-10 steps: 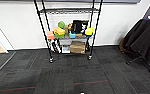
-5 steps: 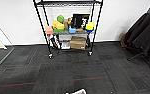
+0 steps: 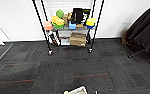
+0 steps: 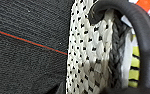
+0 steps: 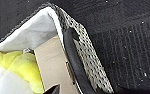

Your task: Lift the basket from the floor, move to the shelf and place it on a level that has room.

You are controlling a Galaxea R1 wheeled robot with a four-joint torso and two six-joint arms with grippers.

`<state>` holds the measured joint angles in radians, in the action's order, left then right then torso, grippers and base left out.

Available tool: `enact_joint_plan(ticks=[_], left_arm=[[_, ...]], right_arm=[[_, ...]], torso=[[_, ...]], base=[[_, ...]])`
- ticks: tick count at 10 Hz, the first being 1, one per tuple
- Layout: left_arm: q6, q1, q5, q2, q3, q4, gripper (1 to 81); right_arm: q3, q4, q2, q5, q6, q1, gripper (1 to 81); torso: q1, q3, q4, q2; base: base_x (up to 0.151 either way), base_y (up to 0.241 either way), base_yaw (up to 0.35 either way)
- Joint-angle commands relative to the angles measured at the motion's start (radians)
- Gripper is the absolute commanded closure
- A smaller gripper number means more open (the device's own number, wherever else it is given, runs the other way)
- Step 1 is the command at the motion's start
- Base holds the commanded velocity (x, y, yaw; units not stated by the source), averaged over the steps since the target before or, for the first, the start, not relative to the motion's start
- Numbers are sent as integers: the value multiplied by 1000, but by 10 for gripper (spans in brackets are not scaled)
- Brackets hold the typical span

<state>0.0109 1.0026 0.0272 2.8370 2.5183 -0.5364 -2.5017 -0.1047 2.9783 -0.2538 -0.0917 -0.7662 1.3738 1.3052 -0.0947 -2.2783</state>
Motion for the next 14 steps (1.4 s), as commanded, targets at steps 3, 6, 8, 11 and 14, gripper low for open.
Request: enact_joint_plan(ticks=[3,6,8,11,14], left_arm=[[3,-123,86,-19,-21,-2,10],[1,-146,86,-22,-78,-4,10],[1,-167,83,-59,-164,-11,10],[1,-172,71,-112,-243,-10,10],[1,-178,71,-122,-243,-11,10]], right_arm=[[8,-27,14,-12,-29,110,10],[8,-30,15,2,-33,104,10],[8,-30,17,2,-33,104,10],[8,-30,23,19,-33,103,10],[8,-23,33,45,-31,106,10]], torso=[[0,1,0,0],[0,1,0,0],[0,1,0,0],[0,2,0,0],[0,2,0,0]], base=[[0,0,0],[0,0,0],[0,0,0],[0,0,0],[0,0,0]])
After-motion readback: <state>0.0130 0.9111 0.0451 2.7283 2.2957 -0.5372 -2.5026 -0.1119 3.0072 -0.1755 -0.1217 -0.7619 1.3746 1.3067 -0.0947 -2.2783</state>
